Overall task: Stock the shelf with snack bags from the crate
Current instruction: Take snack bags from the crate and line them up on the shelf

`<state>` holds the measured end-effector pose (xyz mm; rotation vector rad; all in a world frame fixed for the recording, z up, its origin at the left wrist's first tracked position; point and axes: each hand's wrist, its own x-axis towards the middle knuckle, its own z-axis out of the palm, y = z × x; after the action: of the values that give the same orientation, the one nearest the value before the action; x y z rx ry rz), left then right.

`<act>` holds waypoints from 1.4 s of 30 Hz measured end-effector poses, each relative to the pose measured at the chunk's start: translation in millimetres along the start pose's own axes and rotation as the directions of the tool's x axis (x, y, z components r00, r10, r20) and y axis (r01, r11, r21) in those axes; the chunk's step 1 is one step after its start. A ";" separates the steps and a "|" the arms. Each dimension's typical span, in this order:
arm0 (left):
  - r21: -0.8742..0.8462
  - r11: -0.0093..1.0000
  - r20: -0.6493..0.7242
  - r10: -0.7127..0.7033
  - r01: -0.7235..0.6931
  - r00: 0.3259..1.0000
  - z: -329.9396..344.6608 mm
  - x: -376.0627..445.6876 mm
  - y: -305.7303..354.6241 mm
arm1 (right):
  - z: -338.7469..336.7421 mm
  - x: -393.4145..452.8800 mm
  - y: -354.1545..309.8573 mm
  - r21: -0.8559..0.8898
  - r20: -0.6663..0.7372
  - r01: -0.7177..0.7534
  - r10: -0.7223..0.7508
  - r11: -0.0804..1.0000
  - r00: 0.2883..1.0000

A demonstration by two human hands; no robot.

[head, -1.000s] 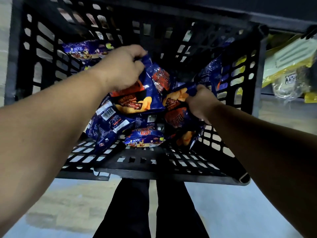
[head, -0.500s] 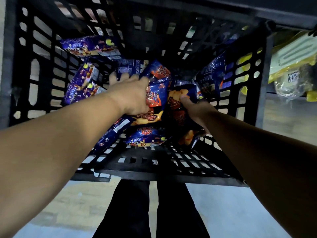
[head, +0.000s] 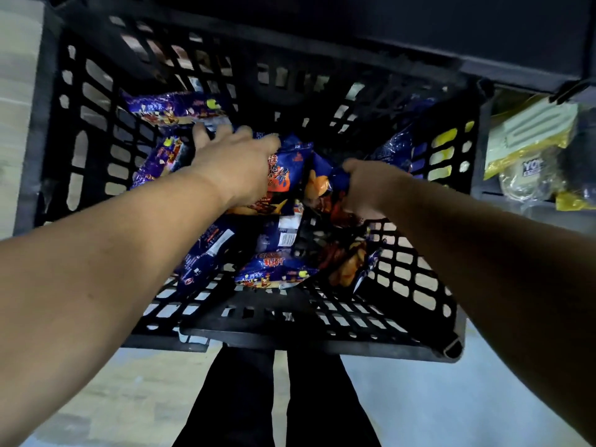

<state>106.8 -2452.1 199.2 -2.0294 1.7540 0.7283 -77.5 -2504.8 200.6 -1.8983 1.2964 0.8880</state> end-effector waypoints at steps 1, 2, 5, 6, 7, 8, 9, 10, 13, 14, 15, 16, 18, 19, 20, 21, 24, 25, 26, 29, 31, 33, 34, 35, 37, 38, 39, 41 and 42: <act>0.012 1.000 -0.015 0.006 -0.006 1.000 -3.9 0.6 -0.7 | -10.2 -3.8 -4.9 -0.092 0.045 0.032 -0.028 0.995 0.999; 0.024 1.000 -0.027 0.012 -0.011 1.000 -7.3 1.2 -1.8 | -19.0 -8.1 -10.2 -0.196 0.097 0.060 -0.041 0.979 0.994; 0.059 0.998 -0.035 0.018 -0.016 0.999 -12.5 3.1 -2.5 | -32.3 -14.9 -24.9 -0.537 0.297 0.149 0.020 0.830 0.955; 0.071 0.997 -0.030 0.026 -0.023 0.999 -12.4 3.0 -0.4 | -30.6 -13.8 -28.9 -0.619 0.347 0.190 0.048 0.762 0.937; 0.083 0.996 -0.021 0.040 -0.038 0.999 -11.4 2.9 2.9 | -25.6 -10.3 -32.4 -0.669 0.372 0.219 0.066 0.710 0.926; 0.094 0.994 -0.006 0.058 -0.058 0.998 -9.5 2.4 7.2 | -17.9 -5.6 -33.9 -0.689 0.369 0.220 0.073 0.691 0.926; 0.106 0.991 0.010 0.076 -0.076 0.997 -6.7 1.9 11.4 | -10.2 -1.4 -35.7 -0.689 0.341 0.200 0.068 0.696 0.938; 0.120 0.988 0.024 0.090 -0.092 0.996 -4.2 1.5 15.2 | -2.5 1.1 -37.8 -0.681 0.299 0.175 0.052 0.711 0.953; 0.160 0.981 0.048 0.107 -0.113 0.993 4.3 1.6 19.0 | 21.7 9.0 -42.7 -0.659 0.149 0.142 -0.057 0.739 0.987; 0.169 0.980 0.046 0.103 -0.110 0.994 5.9 2.1 17.9 | 28.8 11.5 -42.2 -0.651 0.082 0.133 -0.105 0.747 0.991; 0.175 0.979 0.043 0.098 -0.104 0.994 6.8 3.3 16.2 | 34.5 13.4 -39.8 -0.639 0.007 0.119 -0.149 0.760 0.989; 0.181 0.979 0.039 0.092 -0.097 0.995 7.0 5.0 13.9 | 39.7 15.7 -36.1 -0.608 -0.076 0.101 -0.185 0.787 0.980; 0.189 0.978 0.037 0.081 -0.086 0.996 6.4 8.4 10.7 | 48.4 20.9 -26.0 -0.454 -0.236 0.058 -0.183 0.889 0.954; 0.192 0.978 0.038 0.076 -0.082 0.996 6.5 9.6 10.0 | 51.4 22.8 -22.0 -0.337 -0.288 0.036 -0.139 0.941 0.947; 0.196 0.978 0.041 0.071 -0.078 0.997 6.8 10.2 10.0 | 53.2 24.6 -18.8 -0.213 -0.311 0.016 -0.083 0.977 0.947; 0.200 0.977 0.046 0.068 -0.076 0.997 7.5 10.7 10.6 | 55.0 27.4 -15.1 -0.083 -0.310 -0.003 -0.023 0.997 0.950; 0.178 0.983 0.059 0.044 -0.054 0.997 9.5 13.6 8.9 | 60.0 35.2 -6.7 0.334 -0.222 -0.091 0.172 0.938 0.960; 0.166 0.985 0.067 0.036 -0.047 0.997 9.9 14.4 7.5 | 63.6 39.4 -2.5 0.439 -0.159 -0.111 0.199 0.891 0.967; 0.162 0.986 0.076 0.033 -0.045 0.997 10.2 15.1 6.4 | 66.5 41.9 1.1 0.513 -0.084 -0.130 0.201 0.849 0.976; 0.198 0.978 0.099 0.050 -0.069 0.994 12.4 15.2 7.5 | 74.0 44.7 9.0 0.568 0.084 -0.161 0.138 0.807 0.987; 0.240 0.966 0.075 0.081 -0.096 0.994 15.2 15.4 11.8 | 78.0 45.7 11.7 0.467 0.088 -0.132 0.102 0.874 0.991; 0.271 0.955 0.052 0.109 -0.119 0.993 18.1 16.5 15.8 | 79.9 43.3 11.5 0.373 0.028 -0.081 0.076 0.924 0.997; 0.273 0.954 0.050 0.114 -0.123 0.992 18.9 17.2 16.8 | 80.3 42.3 11.3 0.338 -0.012 -0.046 0.053 0.940 0.999; 0.258 0.958 0.051 0.114 -0.124 0.992 19.5 17.8 16.8 | 80.8 41.7 11.3 0.309 -0.039 -0.013 0.027 0.951 0.999; 0.197 0.973 0.059 0.108 -0.117 0.992 18.6 16.4 15.9 | 79.1 38.1 11.8 0.313 -0.054 0.036 -0.021 0.949 0.998; 0.167 0.979 0.058 0.106 -0.114 0.993 16.9 14.7 15.1 | 76.6 34.6 12.4 0.343 -0.047 0.055 -0.042 0.938 0.998; 0.145 0.983 0.051 0.106 -0.112 0.993 14.6 12.8 14.2 | 73.7 31.5 13.5 0.362 -0.039 0.073 -0.063 0.929 0.997; 0.122 0.987 0.029 0.103 -0.106 0.994 7.0 7.3 12.7 | 64.7 23.8 15.7 0.324 -0.073 0.115 -0.097 0.939 0.993; 0.118 0.988 0.021 0.097 -0.099 0.995 1.8 3.3 12.1 | 58.0 18.4 16.5 0.295 -0.100 0.127 -0.101 0.947 0.990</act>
<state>95.0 -2455.7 196.5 -1.8665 1.8535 0.6497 -97.5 -2471.1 151.2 -1.7625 1.2750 0.5220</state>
